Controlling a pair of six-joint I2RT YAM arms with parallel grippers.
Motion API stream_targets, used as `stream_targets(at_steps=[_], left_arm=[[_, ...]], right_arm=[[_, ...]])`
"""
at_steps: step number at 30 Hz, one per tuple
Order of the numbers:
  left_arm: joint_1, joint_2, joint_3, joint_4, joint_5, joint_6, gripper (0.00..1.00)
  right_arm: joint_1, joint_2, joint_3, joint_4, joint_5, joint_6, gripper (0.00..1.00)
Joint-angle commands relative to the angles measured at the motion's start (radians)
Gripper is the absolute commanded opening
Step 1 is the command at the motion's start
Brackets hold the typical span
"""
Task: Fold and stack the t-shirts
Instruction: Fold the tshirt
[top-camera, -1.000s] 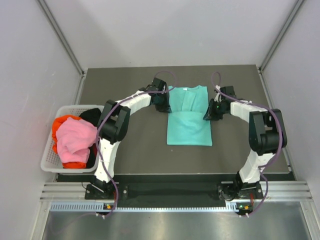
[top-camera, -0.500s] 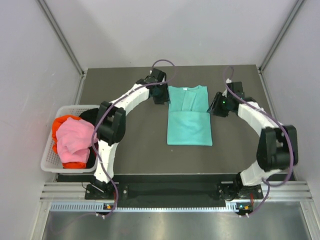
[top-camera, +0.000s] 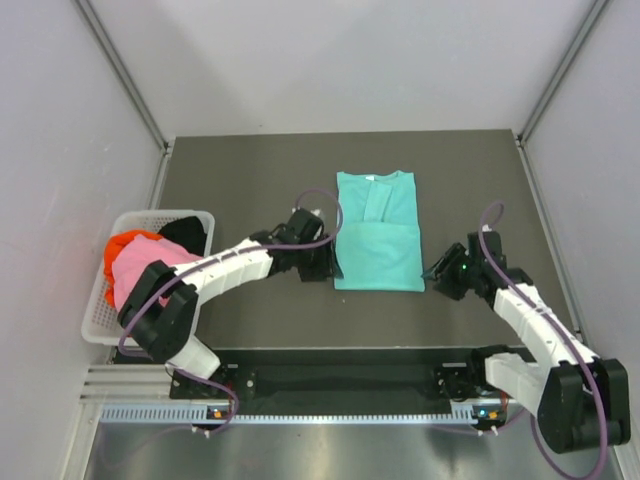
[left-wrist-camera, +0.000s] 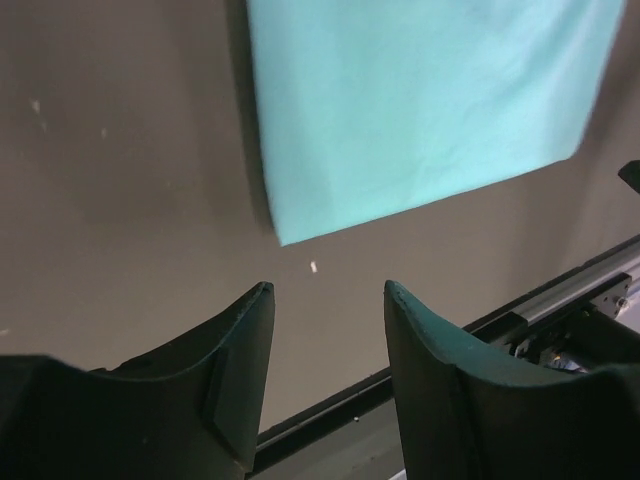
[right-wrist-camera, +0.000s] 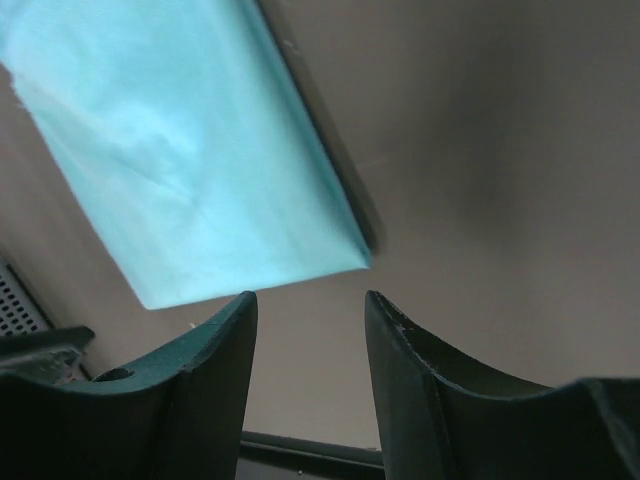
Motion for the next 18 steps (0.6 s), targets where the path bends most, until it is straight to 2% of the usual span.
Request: stream_targets(at_steps=[1,5,9,18], left_arm=[[-0.008,-0.061,-0.128,0.158,-0.002,-0.138,0.53],[-0.011,-0.064,-0.205,0.283,-0.014,-0.207,0.54],[-0.015,-0.066,-0.237,0.307,-0.083,-0.256,0.55],[-0.021,0.014,-0.259,0.362,-0.092,-0.289,0.54]], right_arm=[[0.013,-0.04,-0.053,0.042,0.031,0.076,0.47],[0.017,-0.035,-0.151,0.119,0.012,0.12,0.47],[0.023,-0.034,-0.209,0.22,0.017,0.179,0.46],[0.028,-0.044,-0.311,0.365,0.039,0.252,0.44]])
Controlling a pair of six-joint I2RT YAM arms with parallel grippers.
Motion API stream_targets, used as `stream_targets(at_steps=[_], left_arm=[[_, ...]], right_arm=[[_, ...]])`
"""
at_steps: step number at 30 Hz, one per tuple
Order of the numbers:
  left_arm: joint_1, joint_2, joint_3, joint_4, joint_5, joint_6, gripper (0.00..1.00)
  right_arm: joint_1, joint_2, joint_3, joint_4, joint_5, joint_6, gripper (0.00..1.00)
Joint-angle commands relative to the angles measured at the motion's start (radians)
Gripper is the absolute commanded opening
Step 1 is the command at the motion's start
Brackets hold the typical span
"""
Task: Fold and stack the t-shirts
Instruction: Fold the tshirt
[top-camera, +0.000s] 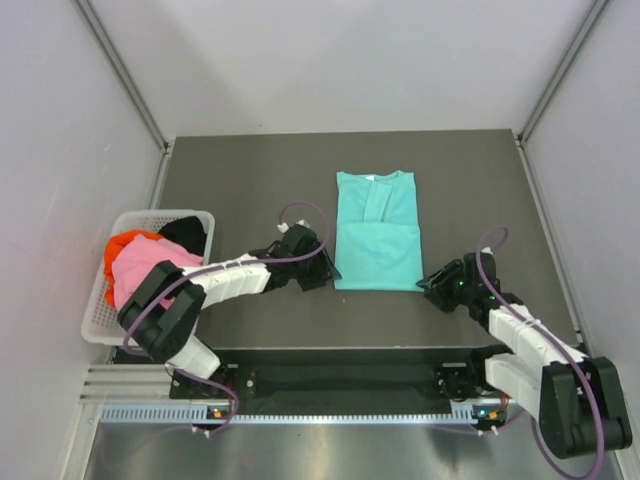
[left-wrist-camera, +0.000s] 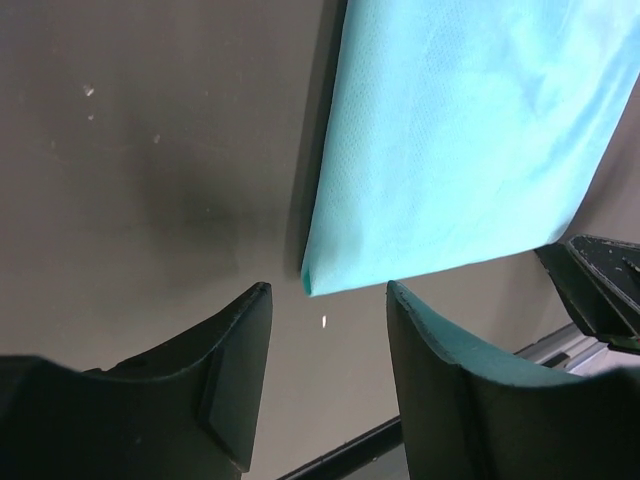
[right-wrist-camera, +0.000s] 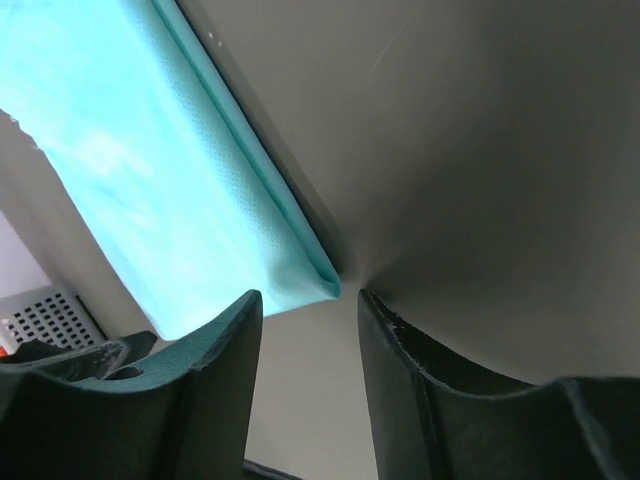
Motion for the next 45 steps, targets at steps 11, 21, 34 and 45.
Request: stream_targets(at_steps=[11,21,34,45], left_arm=[[-0.046,0.05,-0.007,0.055,-0.075,-0.059,0.49],[-0.058,0.108,-0.002,0.074,-0.079,-0.068,0.47],[-0.072,0.121,0.012,0.062,-0.122,-0.067,0.37],[-0.083,0.11,0.021,0.04,-0.139,-0.06,0.33]], right_arm=[[0.012,-0.075,-0.071,0.034,0.086,0.045,0.4],[0.014,-0.033,-0.08,0.077,0.086,0.053,0.38],[0.026,-0.027,-0.095,0.096,0.098,0.064,0.36],[0.068,-0.013,-0.097,0.083,0.136,0.091,0.35]])
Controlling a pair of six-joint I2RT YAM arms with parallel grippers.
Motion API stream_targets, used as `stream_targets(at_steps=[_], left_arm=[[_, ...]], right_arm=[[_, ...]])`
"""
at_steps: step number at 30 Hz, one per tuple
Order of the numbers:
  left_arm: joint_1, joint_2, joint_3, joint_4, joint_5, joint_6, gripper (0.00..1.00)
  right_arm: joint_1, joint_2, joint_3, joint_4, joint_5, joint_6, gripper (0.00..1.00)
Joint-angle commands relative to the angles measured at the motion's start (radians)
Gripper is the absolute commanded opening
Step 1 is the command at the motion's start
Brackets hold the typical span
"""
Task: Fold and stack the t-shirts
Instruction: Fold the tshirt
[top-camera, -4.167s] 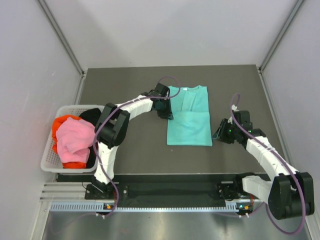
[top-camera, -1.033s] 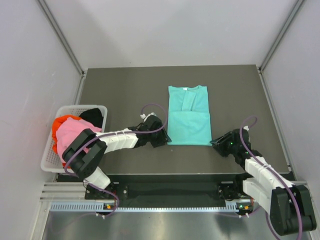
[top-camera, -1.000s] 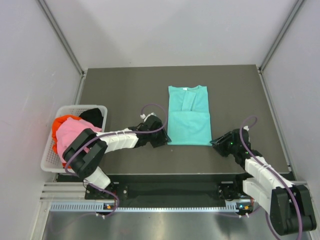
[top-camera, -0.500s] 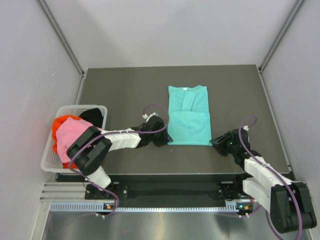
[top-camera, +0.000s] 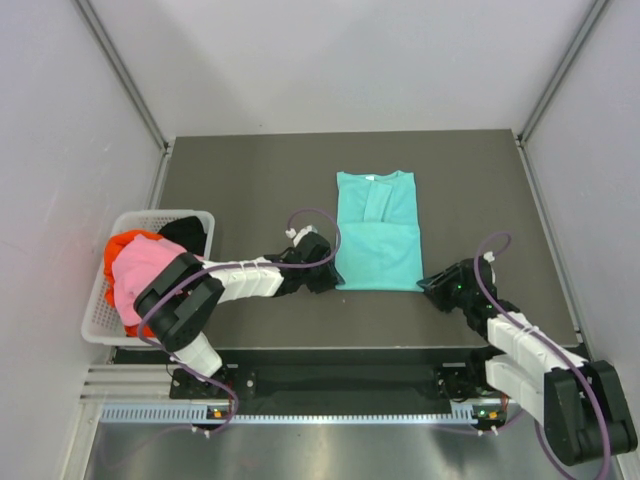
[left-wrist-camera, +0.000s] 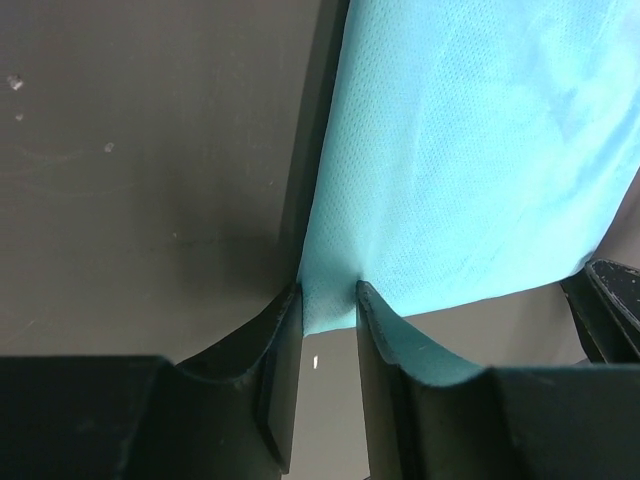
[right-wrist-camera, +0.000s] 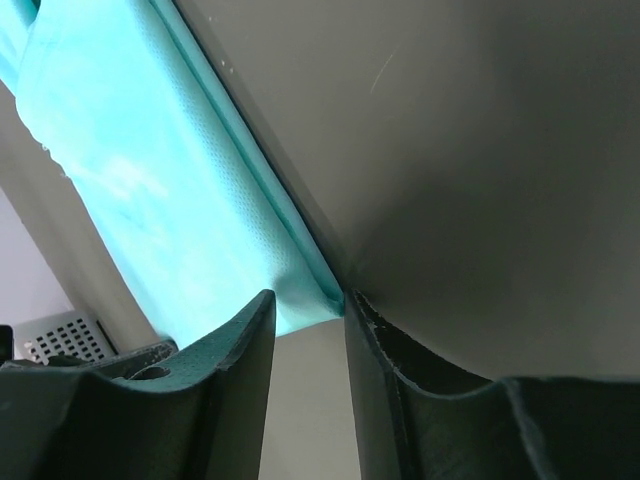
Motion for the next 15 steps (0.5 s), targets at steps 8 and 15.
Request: stream_targets(at_steps=[8,15], left_arm=[[-0.007,0.013,0.017,-0.028,-0.029,0.019,0.13],[-0.021,-0.011,0.028,-0.041,-0.036,0.037,0.0]], right_arm=[[0.018,0.016,-0.034,-0.022,0.051,-0.011,0.21],[0.017,-0.082,0.004,-0.104,0.071,-0.094,0.0]])
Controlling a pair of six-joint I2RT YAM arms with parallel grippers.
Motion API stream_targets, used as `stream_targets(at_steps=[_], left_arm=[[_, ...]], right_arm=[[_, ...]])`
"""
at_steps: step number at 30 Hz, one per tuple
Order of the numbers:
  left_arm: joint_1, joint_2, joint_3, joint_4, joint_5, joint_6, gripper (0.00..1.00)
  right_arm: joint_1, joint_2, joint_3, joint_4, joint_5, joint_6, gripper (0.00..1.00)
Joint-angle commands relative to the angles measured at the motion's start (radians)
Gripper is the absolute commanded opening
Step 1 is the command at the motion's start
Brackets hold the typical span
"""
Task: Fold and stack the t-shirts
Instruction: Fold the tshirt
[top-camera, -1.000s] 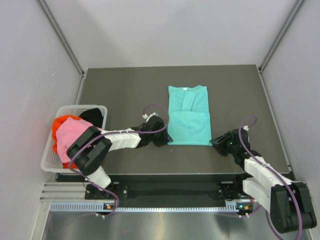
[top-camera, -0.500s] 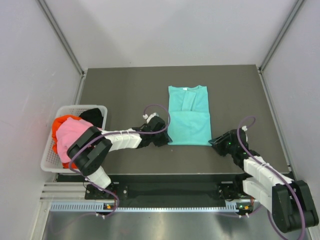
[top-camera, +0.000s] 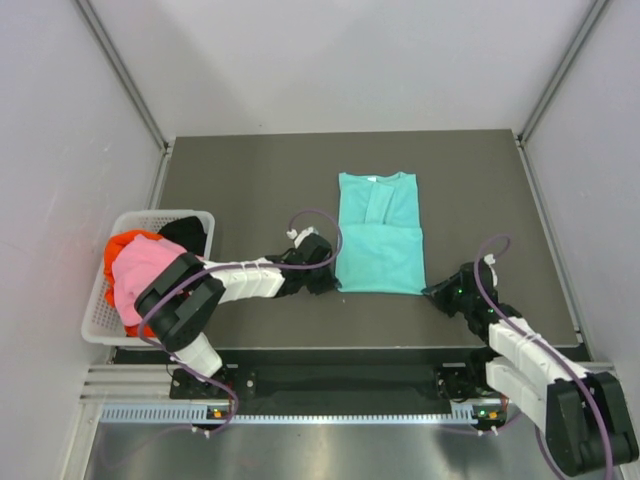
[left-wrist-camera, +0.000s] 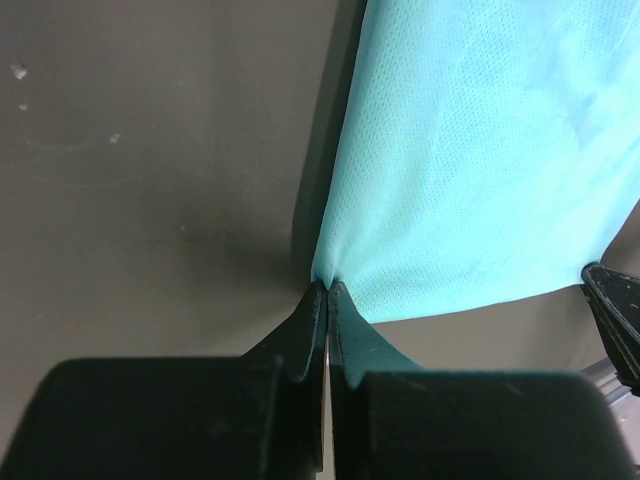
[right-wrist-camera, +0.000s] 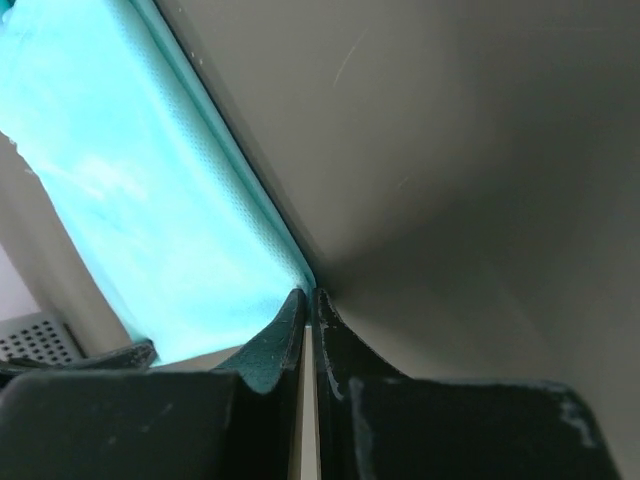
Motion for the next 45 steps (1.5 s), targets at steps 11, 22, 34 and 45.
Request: stream_targets(at_steps=[11,22,34,45], left_arm=[[-0.166,-0.248,0.073,-0.255,-0.219,0.012,0.0],[-0.318,-0.323,0.188,-0.469,-0.339,-0.055,0.0],[-0.259,-0.293,0.281,-0.463,-0.353,0.06,0.0],[0.034,-0.078,0.484,-0.374,-0.1,0.23,0.0]], right_arm=[[0.012,-0.369,0.189,-0.523,0.098,-0.261,0.0],[0.012,-0.501,0.333,-0.731,0.076,-0.29,0.0],[0.012,-0.331,0.46,-0.588,0.05,-0.424,0.0],[0.01,0.095,0.657,-0.349,0.004,-0.514,0.0]])
